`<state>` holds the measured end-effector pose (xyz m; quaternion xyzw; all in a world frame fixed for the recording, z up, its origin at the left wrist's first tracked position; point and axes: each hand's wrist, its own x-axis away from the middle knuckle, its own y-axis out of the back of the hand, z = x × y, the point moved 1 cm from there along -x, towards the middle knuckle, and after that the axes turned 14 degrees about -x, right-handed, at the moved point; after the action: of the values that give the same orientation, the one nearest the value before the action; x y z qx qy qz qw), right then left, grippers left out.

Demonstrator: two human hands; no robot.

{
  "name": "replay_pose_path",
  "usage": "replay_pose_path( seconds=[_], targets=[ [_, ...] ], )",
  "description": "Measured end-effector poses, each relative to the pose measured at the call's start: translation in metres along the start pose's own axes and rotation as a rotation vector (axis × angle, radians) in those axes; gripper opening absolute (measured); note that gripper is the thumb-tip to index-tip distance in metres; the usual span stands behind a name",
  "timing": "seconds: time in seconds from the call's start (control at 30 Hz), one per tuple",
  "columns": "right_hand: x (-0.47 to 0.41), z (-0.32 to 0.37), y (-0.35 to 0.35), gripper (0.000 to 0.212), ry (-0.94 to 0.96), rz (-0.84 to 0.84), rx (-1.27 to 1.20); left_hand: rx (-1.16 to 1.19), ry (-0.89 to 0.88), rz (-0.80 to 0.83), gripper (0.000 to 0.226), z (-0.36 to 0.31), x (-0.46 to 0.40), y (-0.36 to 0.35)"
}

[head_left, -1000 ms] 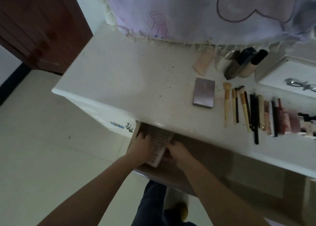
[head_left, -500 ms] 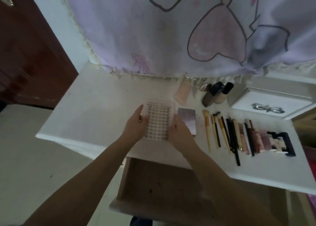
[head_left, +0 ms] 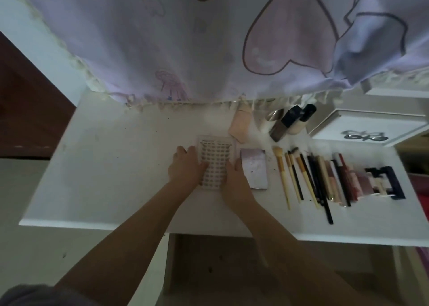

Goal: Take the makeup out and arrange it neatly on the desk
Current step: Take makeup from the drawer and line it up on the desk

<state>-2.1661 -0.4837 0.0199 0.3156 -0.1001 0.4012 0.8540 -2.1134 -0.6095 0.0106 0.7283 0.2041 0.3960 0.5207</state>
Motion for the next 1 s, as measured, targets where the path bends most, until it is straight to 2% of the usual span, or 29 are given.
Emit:
replay_pose_path(
  seconds=[0.07,0.13,0.2,0.27,0.33,0.4,0.47,0.53,0.6,0.67,0.7,0.73,0.8,0.93,0.97,1.0],
  targets=[
    [0.014,0.001,0.011,0.049,0.107,-0.030,-0.044,0.034,-0.005,-0.029,0.050,0.000,0.011,0.004],
    [0.040,-0.005,0.031,0.036,0.182,0.010,-0.169,0.116,-0.052,-0.095,0.039,0.004,0.034,0.003],
    [0.071,-0.026,0.059,0.027,0.011,0.103,-0.459,0.223,-0.107,-0.097,0.023,0.007,0.069,-0.007],
    [0.103,-0.067,0.085,0.026,-0.224,0.214,-0.586,0.282,-0.151,-0.010,0.019,0.007,0.114,-0.027],
    [0.142,-0.121,0.104,0.030,-0.475,0.314,-0.593,0.321,-0.146,0.180,0.028,0.005,0.160,-0.055],
    [0.185,-0.169,0.114,0.036,-0.695,0.368,-0.549,0.425,-0.034,0.502,0.038,0.005,0.205,-0.083],
    [0.222,-0.210,0.116,0.043,-0.846,0.320,-0.562,0.447,0.106,0.840,0.043,0.007,0.242,-0.104],
    [0.245,-0.244,0.111,0.041,-0.876,0.138,-0.730,0.523,0.233,0.951,0.044,0.009,0.264,-0.119],
    [0.246,-0.266,0.108,0.027,-0.807,-0.119,-1.075,0.899,0.440,0.922,0.032,0.006,0.273,-0.132],
    [0.234,-0.271,0.110,0.032,-0.734,-0.258,-1.375,1.328,0.595,0.817,0.021,-0.005,0.278,-0.139],
    [0.228,-0.269,0.112,0.036,-0.731,-0.297,-1.481,1.409,0.637,0.736,0.020,-0.012,0.278,-0.142],
    [0.223,-0.267,0.114,0.039,-0.738,-0.325,-1.575,1.519,0.678,0.679,0.027,-0.020,0.279,-0.142],
    [0.221,-0.263,0.117,0.044,-0.752,-0.362,-1.705,1.830,0.800,0.636,0.053,-0.029,0.277,-0.146],
    [0.222,-0.249,0.129,0.052,-0.721,-0.386,-1.731,1.954,0.848,0.527,0.086,-0.031,0.264,-0.132],
    [0.221,-0.243,0.132,0.053,-0.714,-0.391,-1.731,1.994,0.812,0.531,0.095,-0.032,0.260,-0.130],
    [0.220,-0.237,0.135,0.054,-0.711,-0.388,-1.739,2.041,0.757,0.553,0.093,-0.031,0.258,-0.126]
  ],
)
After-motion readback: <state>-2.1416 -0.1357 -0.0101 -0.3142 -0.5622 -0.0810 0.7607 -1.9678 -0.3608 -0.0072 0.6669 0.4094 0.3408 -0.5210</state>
